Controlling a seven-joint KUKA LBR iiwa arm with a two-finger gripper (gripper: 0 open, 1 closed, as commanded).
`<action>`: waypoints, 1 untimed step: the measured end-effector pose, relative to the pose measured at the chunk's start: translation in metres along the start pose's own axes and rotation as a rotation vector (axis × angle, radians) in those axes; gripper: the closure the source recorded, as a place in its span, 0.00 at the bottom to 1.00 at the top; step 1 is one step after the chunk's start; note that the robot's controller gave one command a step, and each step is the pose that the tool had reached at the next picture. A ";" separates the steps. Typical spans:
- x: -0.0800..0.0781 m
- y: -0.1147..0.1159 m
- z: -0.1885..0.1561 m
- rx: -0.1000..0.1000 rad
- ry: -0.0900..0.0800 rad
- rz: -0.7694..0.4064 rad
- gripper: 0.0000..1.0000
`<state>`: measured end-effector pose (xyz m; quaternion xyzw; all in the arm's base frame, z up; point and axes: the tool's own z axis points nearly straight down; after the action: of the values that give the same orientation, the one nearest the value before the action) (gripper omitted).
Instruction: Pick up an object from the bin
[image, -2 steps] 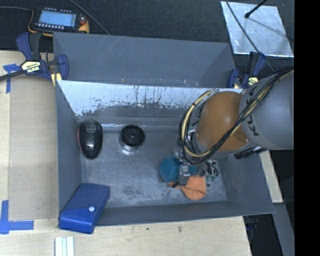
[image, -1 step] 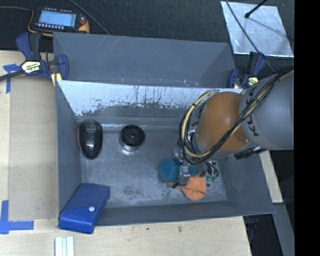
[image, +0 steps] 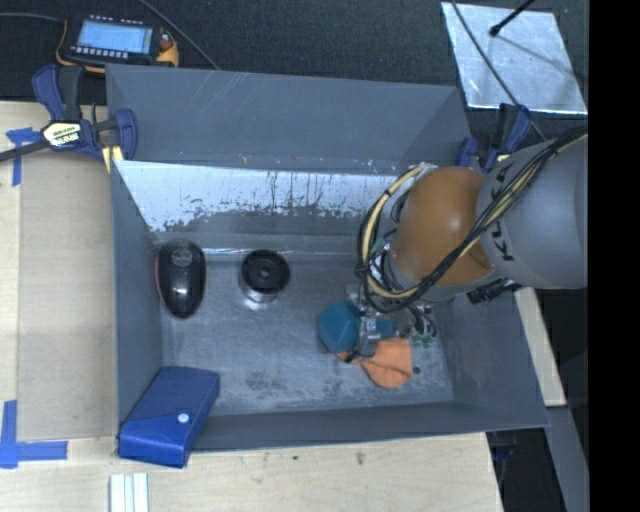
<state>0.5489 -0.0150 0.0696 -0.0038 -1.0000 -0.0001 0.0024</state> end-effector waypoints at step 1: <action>0.019 -0.068 0.001 -0.001 -0.002 0.009 1.00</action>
Offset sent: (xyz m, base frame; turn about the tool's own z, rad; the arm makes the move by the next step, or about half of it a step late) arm 0.0000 0.0000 0.0000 0.0000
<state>0.5290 -0.0832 0.0691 -0.0083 -1.0000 -0.0005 0.0012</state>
